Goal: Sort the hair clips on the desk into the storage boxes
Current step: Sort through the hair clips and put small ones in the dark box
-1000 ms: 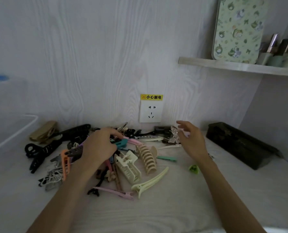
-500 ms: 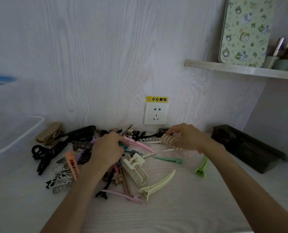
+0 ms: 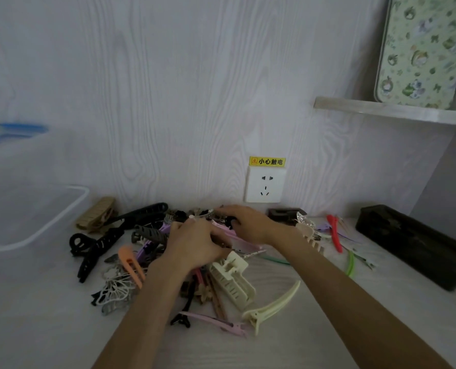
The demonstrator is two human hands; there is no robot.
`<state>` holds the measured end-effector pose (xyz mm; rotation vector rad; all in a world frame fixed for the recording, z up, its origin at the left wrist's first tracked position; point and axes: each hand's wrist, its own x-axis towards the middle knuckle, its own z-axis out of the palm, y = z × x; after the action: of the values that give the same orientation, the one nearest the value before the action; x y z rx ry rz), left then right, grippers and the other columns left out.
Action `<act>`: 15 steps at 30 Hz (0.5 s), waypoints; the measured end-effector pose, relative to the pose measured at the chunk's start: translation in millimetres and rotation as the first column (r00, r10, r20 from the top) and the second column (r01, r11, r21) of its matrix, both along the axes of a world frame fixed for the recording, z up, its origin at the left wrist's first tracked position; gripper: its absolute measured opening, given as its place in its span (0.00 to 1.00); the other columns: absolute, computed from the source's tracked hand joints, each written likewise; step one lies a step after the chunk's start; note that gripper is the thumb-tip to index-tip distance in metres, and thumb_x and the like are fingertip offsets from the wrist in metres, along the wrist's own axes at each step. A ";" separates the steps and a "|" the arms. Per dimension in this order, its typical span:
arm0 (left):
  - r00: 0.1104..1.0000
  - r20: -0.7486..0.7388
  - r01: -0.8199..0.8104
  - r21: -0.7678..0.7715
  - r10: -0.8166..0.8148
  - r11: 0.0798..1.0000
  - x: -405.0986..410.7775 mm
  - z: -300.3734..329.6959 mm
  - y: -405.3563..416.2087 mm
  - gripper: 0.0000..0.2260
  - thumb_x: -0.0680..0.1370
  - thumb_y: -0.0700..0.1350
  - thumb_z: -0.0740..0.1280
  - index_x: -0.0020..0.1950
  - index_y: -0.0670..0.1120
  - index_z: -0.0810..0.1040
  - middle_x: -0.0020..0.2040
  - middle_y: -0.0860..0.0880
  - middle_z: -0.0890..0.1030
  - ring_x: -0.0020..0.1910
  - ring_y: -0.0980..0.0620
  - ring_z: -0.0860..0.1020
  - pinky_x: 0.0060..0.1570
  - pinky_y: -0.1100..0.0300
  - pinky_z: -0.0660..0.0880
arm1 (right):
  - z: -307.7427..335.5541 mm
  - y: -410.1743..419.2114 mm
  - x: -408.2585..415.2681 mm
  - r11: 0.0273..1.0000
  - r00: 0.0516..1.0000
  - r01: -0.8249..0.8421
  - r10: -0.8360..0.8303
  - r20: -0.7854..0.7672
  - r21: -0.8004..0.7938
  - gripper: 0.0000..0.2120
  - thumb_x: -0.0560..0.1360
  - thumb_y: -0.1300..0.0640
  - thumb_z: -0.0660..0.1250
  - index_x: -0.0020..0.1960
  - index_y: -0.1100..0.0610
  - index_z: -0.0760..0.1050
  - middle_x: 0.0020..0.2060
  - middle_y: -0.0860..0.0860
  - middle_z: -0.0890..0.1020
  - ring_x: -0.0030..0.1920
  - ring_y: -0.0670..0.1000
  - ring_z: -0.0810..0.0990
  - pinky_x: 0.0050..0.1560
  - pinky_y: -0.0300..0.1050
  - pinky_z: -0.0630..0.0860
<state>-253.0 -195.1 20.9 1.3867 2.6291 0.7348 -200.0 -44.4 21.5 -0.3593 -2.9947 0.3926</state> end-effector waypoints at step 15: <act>0.983 0.002 -0.175 0.306 0.183 0.936 -3.8 -9.1 0.0 0.08 0.73 0.54 0.68 0.50 0.53 0.80 0.49 0.54 0.84 0.50 0.55 0.81 0.50 0.57 0.77 | 5.6 19.2 8.7 0.973 0.992 0.096 -0.112 -0.065 -0.211 0.12 0.77 0.59 0.63 0.60 0.57 0.72 0.59 0.56 0.77 0.57 0.52 0.75 0.56 0.44 0.72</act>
<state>-256.9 -195.1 11.8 1.2328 2.7807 1.1980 -191.3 -25.1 27.1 -0.5042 -2.8516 0.6942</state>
